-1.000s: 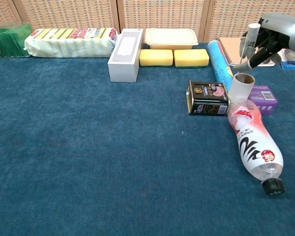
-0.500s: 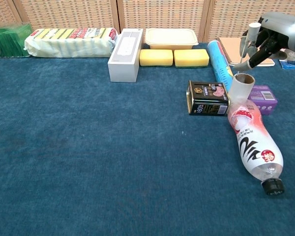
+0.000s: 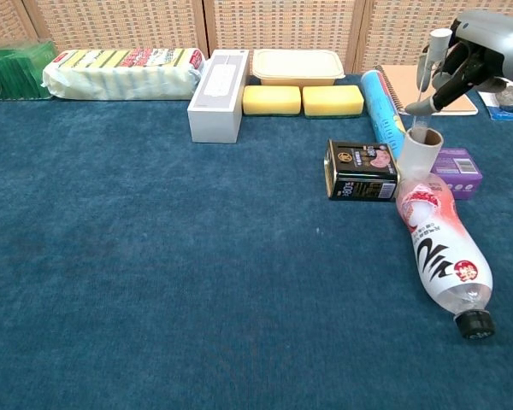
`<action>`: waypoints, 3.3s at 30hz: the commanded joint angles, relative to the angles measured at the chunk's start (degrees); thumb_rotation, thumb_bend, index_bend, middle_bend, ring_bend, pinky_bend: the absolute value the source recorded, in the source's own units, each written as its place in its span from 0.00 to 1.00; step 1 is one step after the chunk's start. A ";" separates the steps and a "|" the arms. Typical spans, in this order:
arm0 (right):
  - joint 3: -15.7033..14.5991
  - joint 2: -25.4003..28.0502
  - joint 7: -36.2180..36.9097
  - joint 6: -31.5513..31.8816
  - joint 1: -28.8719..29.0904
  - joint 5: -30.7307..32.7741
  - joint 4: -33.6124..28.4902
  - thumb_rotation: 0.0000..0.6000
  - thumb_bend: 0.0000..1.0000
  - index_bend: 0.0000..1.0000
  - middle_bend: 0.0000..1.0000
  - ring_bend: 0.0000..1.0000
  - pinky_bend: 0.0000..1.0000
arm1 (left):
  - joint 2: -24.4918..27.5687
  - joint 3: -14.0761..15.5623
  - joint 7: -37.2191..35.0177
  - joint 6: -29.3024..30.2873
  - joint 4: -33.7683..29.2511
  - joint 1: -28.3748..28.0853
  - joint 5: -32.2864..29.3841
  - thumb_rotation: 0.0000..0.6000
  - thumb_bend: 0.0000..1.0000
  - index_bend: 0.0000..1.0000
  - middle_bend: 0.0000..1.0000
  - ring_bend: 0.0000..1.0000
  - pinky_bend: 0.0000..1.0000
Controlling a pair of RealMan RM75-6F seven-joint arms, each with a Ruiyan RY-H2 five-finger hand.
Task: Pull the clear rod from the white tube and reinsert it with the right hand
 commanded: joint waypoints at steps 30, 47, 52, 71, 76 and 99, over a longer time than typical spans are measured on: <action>2.53 4.15 -2.49 5.28 -0.02 -0.36 -9.80 1.00 0.39 0.78 0.92 1.00 1.00 | 0.26 0.31 -0.57 0.41 -0.05 0.15 0.75 0.74 0.11 0.11 0.04 0.02 0.22; 3.35 6.71 -3.30 7.26 -0.19 0.33 -14.65 1.00 0.39 0.79 0.94 1.00 1.00 | 0.43 0.49 -0.86 0.86 -0.11 0.37 1.23 0.75 0.11 0.11 0.04 0.02 0.22; 3.58 7.25 -3.69 7.99 -0.10 0.35 -15.77 1.00 0.39 0.79 0.95 1.00 1.00 | 0.51 0.53 -1.01 0.95 -0.11 0.41 1.35 0.74 0.11 0.11 0.04 0.02 0.22; 2.83 9.36 -3.96 9.21 -0.64 -0.09 -19.89 1.00 0.40 0.79 0.98 1.00 1.00 | 0.72 0.63 -1.35 1.08 -0.15 0.48 1.65 0.75 0.11 0.11 0.04 0.02 0.22; 2.13 11.11 -4.22 10.00 -1.88 0.68 -23.56 1.00 0.42 0.80 0.98 1.00 1.00 | 0.87 0.73 -1.64 1.16 -0.12 0.52 1.83 0.74 0.11 0.11 0.04 0.02 0.22; 4.64 28.04 2.01 2.24 -3.01 14.66 -31.75 1.00 0.43 0.80 1.00 1.00 1.00 | 1.11 1.51 -2.11 2.56 -0.16 1.06 3.86 0.74 0.11 0.11 0.05 0.02 0.22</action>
